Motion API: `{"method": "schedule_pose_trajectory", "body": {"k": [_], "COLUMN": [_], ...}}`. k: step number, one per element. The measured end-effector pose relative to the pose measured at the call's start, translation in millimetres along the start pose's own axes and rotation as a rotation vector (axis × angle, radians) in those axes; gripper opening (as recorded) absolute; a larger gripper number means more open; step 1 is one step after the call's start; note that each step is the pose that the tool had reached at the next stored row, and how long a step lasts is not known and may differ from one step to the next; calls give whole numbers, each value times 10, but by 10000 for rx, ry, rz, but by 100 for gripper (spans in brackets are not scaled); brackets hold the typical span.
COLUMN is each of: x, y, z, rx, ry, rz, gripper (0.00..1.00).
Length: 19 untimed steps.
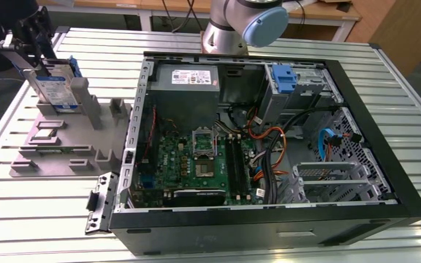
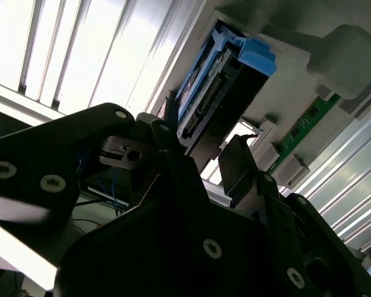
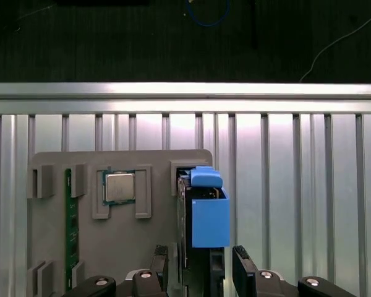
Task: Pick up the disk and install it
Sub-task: 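Pick up the disk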
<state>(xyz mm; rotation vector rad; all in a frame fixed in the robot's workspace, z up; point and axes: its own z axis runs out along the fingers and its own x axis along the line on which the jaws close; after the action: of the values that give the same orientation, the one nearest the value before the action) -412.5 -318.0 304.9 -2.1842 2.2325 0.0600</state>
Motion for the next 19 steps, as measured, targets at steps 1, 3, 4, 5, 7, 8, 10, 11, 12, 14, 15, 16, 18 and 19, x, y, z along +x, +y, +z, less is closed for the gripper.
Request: {"method": "schedule_pose_trajectory", "body": {"k": [1, 3, 4, 5, 7, 8, 10, 11, 12, 14, 15, 16, 18, 19], "x": [0, -1, -2, -4, -5, -5, -5, -5, -6, -6, -5, -5, -5, -5], "y": [0, 0, -1, -5, -5, -5, -6, -6, -8, -9, -9, -9, -9, -9], "z": [0, 1, 1, 1, 1, 1, 1, 1, 5, 14, 14, 14, 15, 16], "rx": [0, 0, 1, 2, 0, 0, 0, 0, 2, 1, -1, -2, -1, 0], "ry": [0, 0, 0, -1, 0, 0, 0, 0, -1, 0, 1, 1, 1, 0], "rz": [-3, -3, -3, -7, -10, -10, -11, -10, -10, -9, -10, -10, -10, -11], "gripper": [53, 53, 53, 53, 53, 53, 53, 53, 53, 53, 53, 53, 53, 53]}}
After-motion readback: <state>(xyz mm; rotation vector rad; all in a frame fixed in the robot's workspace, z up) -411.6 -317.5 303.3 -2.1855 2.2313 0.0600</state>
